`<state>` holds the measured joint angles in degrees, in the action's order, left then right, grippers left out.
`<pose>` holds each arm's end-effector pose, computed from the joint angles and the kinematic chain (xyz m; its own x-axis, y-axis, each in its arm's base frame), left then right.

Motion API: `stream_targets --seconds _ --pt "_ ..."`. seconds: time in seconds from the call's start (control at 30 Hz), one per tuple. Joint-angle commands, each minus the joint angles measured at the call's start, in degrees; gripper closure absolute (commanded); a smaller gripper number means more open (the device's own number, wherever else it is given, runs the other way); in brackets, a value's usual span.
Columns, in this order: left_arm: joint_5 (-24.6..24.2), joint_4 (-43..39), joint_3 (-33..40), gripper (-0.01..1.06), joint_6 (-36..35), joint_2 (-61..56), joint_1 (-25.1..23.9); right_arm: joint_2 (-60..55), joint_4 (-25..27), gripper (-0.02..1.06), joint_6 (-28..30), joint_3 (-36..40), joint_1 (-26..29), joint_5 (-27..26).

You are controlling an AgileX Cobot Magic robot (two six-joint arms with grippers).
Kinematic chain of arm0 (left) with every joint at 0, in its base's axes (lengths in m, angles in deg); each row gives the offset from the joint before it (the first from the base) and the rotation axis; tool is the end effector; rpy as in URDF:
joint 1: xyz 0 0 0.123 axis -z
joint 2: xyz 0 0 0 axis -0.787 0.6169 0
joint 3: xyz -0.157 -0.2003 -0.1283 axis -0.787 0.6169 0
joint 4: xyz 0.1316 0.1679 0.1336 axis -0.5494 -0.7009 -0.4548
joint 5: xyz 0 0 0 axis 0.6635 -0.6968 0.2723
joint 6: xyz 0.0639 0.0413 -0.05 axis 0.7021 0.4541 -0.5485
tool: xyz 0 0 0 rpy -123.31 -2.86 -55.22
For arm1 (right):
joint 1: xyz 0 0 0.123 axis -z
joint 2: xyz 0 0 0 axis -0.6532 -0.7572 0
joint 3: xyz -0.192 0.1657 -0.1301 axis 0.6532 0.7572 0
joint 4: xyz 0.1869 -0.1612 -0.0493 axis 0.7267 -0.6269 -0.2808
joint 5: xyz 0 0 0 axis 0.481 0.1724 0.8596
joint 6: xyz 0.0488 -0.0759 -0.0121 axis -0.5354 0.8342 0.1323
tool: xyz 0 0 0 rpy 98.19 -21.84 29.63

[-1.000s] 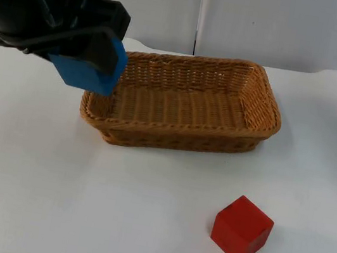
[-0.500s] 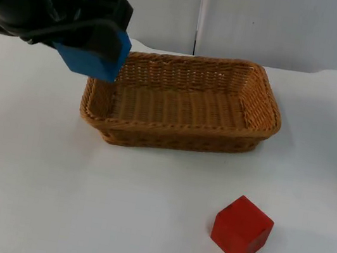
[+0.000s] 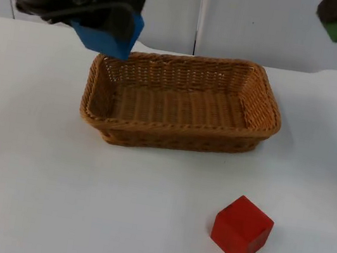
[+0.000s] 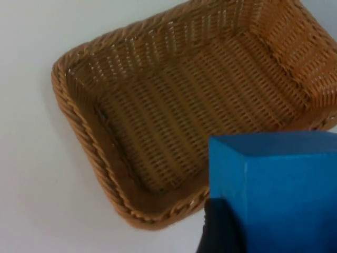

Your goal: Pick up one cube with each hand and place exactly two cubes into the same basket, leaving the remaining cube outside.

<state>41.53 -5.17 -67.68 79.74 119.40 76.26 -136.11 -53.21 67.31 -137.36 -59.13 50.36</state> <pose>0.2827 -0.1360 0.2581 -0.6990 0.1932 -0.6885 0.3858 0.9126 -0.1356 0.3793 0.1350 0.2827 -0.6428 -0.3332 -0.6898 -0.4521 0.8919 -0.0095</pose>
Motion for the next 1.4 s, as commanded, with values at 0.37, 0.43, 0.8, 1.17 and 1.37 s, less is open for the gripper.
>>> stream_targets --seconds 0.37,0.43,0.8,1.17,1.37 --pt "2.7 0.6 -13.1 1.05 5.6 17.6 -3.0 -12.1 2.0 1.05 -0.9 -14.1 -3.6 6.1" --pt "3.0 0.6 -14.4 1.05 6.8 19.1 -3.1 -13.6 2.3 1.05 -1.0 -15.5 -3.6 6.3" --pt "2.3 0.1 -24.6 1.05 9.9 31.3 -3.7 -24.1 6.7 1.05 -1.0 -23.7 -4.5 6.4" --pt "5.7 0.0 -25.1 1.05 10.9 35.2 -4.4 -29.9 6.6 1.05 -0.6 -24.5 -6.9 0.1" --pt "7.3 0.1 -25.1 1.05 10.9 36.9 -4.4 -32.8 6.7 1.05 -0.6 -24.5 -7.0 -2.0"
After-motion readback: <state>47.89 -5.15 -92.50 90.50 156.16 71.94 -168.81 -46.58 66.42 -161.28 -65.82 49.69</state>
